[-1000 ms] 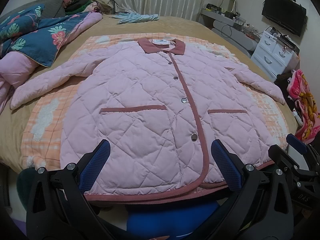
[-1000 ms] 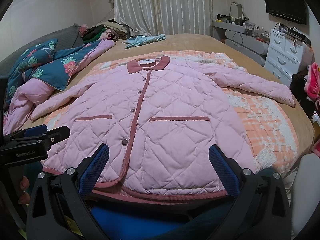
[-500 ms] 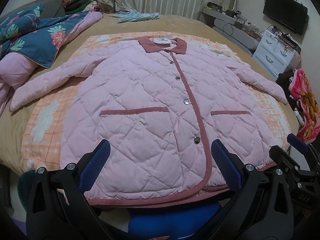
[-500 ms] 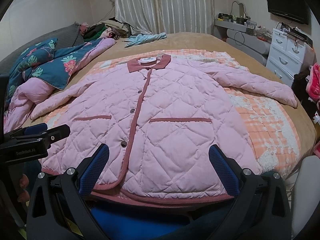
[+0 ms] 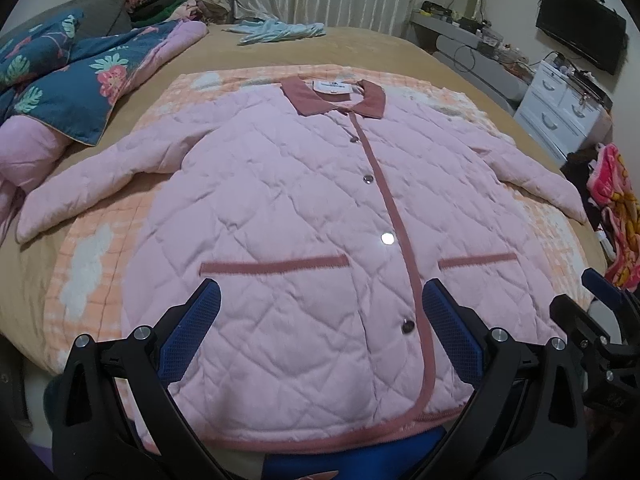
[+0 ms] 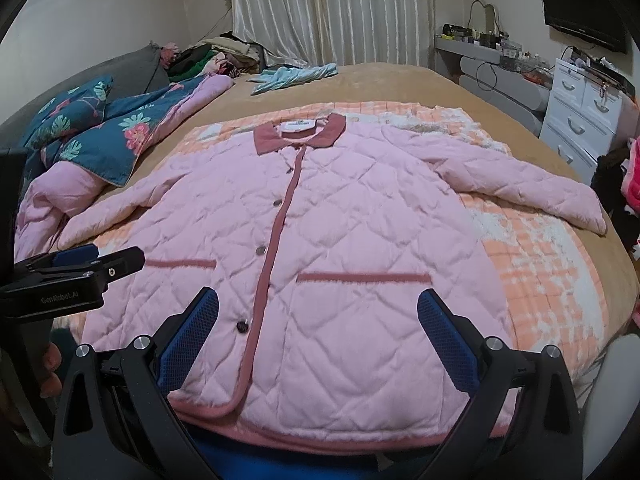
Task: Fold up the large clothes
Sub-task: 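Move the right tool toward the jacket sleeve beside the right tool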
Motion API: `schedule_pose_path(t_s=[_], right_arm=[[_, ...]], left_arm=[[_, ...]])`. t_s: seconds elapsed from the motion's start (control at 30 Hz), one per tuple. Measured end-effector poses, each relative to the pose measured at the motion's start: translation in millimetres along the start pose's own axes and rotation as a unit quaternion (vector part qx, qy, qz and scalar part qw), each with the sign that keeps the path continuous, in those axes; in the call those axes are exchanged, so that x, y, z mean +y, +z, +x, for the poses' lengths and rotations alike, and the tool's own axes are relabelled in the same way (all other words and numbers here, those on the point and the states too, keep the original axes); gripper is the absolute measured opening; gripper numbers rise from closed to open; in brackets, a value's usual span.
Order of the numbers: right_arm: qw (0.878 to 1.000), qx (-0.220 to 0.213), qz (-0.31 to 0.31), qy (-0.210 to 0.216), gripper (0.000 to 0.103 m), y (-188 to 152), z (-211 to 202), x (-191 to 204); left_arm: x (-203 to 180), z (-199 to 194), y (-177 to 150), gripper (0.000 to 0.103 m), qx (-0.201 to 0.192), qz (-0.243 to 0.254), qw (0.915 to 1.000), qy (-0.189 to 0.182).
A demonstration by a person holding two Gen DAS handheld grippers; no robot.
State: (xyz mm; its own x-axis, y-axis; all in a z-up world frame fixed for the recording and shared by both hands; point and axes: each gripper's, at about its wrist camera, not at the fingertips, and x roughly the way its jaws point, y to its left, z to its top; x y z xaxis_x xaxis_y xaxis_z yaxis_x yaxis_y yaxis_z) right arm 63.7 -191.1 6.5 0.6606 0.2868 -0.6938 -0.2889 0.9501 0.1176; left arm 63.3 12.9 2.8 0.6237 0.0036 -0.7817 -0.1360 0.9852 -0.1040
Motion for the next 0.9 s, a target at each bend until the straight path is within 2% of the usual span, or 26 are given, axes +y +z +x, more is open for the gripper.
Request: schedule_pose_path(t_s=[0.37,0.57,0.9], right_arm=[[1.000,-0.013,0.008,-0.003,0.099,42,21,-13],[1.000,-0.019,0.017,-0.010,0.099,64,31,-25],[0.998,-0.035,0.042,-0.027,0.099,97,50,-51]], left_arm=[[-1,19,39,0.095,-0.002,-0.002,1.0000,-0.005],[-2,31,62,0.095,-0.007,-0.026,0.9996,-0.007],[-19,58,100,0.095,-0.003,-0.030,0.9995,-0.010]])
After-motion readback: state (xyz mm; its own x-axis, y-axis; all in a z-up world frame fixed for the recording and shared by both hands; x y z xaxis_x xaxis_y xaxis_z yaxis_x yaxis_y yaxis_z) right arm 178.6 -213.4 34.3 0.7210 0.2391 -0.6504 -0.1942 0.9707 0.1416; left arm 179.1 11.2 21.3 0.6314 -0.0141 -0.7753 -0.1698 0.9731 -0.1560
